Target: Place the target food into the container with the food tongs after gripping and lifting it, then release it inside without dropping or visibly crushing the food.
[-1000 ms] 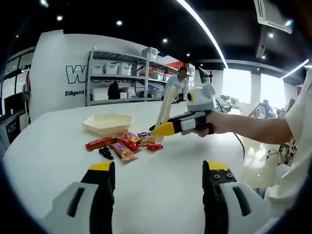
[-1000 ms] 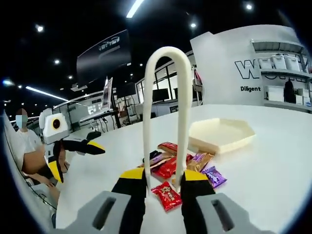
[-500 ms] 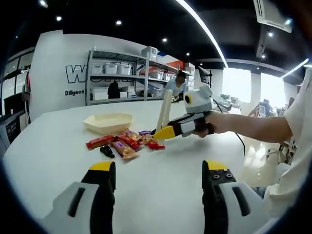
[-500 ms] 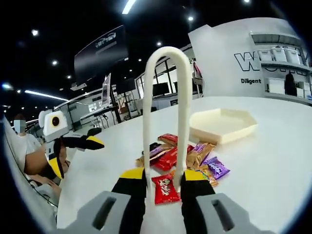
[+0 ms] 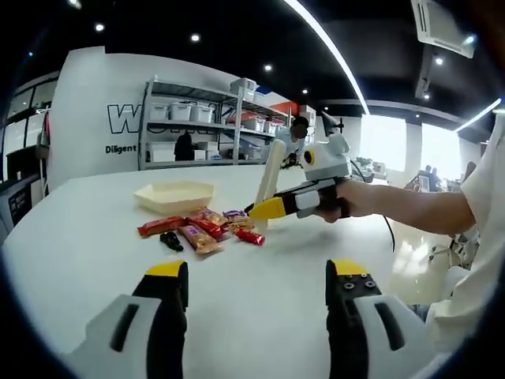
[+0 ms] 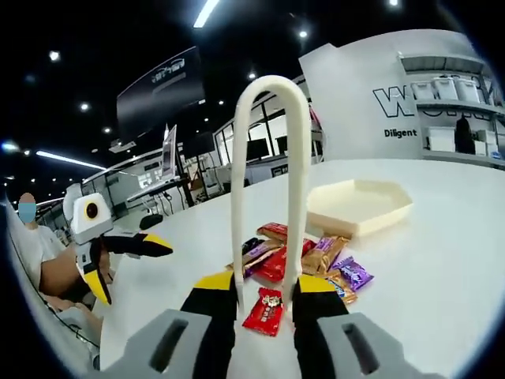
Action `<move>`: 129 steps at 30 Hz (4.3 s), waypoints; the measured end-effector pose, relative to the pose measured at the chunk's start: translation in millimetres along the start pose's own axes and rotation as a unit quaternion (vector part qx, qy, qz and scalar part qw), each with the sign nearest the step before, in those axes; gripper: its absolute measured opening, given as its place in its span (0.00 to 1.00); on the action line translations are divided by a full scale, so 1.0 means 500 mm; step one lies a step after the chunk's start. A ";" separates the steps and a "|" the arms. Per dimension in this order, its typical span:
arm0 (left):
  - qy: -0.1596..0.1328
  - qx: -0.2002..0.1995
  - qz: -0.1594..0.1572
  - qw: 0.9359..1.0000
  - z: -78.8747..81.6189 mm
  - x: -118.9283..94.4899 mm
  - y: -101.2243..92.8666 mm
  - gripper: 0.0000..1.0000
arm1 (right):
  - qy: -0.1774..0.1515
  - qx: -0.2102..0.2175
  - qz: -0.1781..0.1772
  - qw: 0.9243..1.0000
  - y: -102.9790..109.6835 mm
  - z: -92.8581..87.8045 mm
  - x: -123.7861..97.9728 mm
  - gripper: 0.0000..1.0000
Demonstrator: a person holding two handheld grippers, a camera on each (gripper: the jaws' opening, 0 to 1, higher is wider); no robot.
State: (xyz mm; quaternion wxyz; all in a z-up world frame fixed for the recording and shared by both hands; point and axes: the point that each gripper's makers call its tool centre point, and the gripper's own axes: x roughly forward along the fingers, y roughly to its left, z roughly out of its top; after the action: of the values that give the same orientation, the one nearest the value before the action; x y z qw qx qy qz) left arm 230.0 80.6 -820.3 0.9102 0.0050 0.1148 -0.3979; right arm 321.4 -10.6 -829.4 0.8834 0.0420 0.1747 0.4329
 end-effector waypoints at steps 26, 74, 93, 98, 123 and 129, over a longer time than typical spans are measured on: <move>-0.003 -0.004 0.007 1.000 -0.013 -0.023 0.006 0.69 | 0.015 -0.049 -0.070 0.996 -0.014 -0.029 0.036 0.17; 0.015 -0.023 0.037 0.999 -0.031 -0.016 0.041 0.70 | -0.054 0.042 -0.062 0.996 -0.043 0.155 0.025 0.12; 0.025 -0.025 0.060 0.998 -0.023 -0.013 0.063 0.79 | -0.034 0.044 -0.084 0.995 -0.128 0.162 0.095 0.12; 0.020 -0.026 0.062 0.998 -0.013 -0.015 0.069 0.78 | -0.030 0.046 -0.088 0.995 -0.155 0.167 0.125 0.12; 0.037 -0.023 0.101 0.994 -0.034 -0.037 0.131 0.78 | 0.007 0.029 -0.137 0.990 -0.259 0.109 0.217 0.13; 0.039 -0.029 0.101 0.994 -0.038 -0.038 0.135 0.78 | -0.006 0.039 -0.150 0.988 -0.290 0.122 0.223 0.14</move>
State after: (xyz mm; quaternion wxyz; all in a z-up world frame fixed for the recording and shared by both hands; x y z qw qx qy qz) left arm 262.5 142.2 -840.1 0.9403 0.0057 0.1611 -0.2996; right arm 514.2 -9.3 -835.7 0.9370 0.0521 0.1906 0.2880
